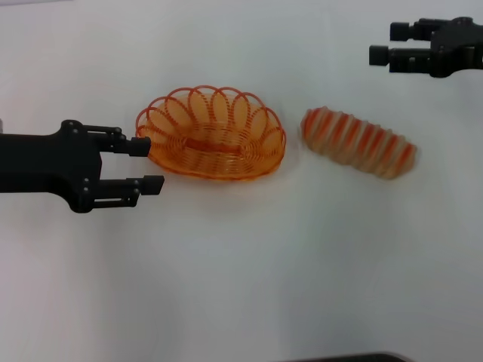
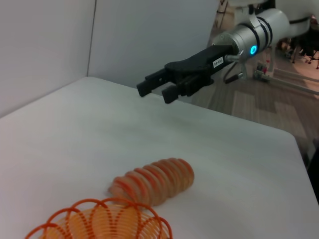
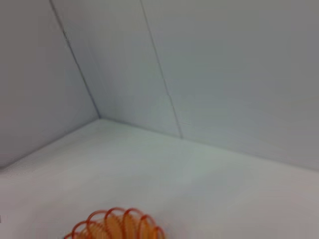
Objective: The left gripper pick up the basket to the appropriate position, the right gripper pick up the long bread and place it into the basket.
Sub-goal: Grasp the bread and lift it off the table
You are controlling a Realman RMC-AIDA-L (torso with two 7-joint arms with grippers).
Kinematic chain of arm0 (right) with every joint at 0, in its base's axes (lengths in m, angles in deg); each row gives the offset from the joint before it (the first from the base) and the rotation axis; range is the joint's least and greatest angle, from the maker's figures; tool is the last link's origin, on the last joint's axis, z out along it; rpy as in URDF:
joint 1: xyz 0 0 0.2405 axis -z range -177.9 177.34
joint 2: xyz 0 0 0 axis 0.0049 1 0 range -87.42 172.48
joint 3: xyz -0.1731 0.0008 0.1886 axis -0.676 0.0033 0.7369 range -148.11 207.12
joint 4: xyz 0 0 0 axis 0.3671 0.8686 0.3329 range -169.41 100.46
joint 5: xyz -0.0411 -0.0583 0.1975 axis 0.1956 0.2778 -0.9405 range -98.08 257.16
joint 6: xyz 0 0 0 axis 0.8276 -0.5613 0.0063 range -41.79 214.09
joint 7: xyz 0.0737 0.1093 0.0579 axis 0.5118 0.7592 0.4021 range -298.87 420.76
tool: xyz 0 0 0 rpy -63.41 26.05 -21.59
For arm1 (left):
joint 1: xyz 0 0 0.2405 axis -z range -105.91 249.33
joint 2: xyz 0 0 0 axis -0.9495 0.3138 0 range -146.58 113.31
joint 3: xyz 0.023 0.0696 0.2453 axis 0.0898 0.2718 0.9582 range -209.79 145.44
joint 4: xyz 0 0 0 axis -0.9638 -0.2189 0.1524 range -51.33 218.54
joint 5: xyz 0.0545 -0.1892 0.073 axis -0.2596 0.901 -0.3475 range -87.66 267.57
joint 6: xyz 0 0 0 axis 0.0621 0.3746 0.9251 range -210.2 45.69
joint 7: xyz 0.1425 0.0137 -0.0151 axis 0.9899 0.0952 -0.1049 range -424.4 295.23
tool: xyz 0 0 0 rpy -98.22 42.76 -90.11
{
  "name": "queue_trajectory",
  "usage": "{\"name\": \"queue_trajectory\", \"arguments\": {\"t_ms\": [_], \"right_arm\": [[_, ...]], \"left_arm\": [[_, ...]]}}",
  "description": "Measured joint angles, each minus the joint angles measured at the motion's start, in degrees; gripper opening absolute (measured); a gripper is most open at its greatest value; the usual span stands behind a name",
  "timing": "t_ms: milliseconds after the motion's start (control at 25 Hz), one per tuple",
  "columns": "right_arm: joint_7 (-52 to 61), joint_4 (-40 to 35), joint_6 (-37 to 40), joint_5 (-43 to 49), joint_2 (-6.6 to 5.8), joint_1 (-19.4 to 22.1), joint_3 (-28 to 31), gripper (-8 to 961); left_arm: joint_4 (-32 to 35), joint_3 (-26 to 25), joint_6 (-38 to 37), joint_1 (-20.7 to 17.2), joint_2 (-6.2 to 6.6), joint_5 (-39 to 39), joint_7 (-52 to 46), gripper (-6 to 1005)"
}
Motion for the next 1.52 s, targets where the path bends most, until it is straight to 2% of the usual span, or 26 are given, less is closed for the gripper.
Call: {"name": "queue_trajectory", "arguments": {"t_ms": [160,320,440,720,1000,1240,1520], "right_arm": [[3.02,-0.08,2.30,0.19,-2.27,0.20,-4.91,776],[6.32,-0.55,4.29,3.16,-3.33,-0.40,-5.18,776],[11.46,-0.96,4.91,7.63,-3.63,-2.27,-5.32,776],[24.10,-2.23,6.24,18.78,-3.38,-9.42,-5.37,776],[27.25,-3.21,8.09,30.62,-2.65,-15.60,-6.06,775],[27.31,-3.28,8.15,38.62,-1.48,-18.24,-11.53,776],[27.61,-3.31,5.32,41.52,-0.77,-19.38,-15.82,775]], "left_arm": [[0.02,0.02,-0.71,0.00,0.11,-0.51,0.01,594],[0.03,-0.06,-0.79,0.27,0.17,-1.64,-0.31,594],[-0.11,-0.10,-0.67,0.30,0.17,-1.79,-0.42,593],[-0.18,-0.02,-0.42,0.02,0.16,-2.02,-0.46,593],[-0.27,0.21,-0.20,0.29,0.00,-4.05,-0.46,592],[0.04,0.32,-0.64,0.39,0.09,-4.76,-1.06,591],[0.18,-0.05,-0.66,-0.18,-0.04,-5.93,-1.14,590]]}}
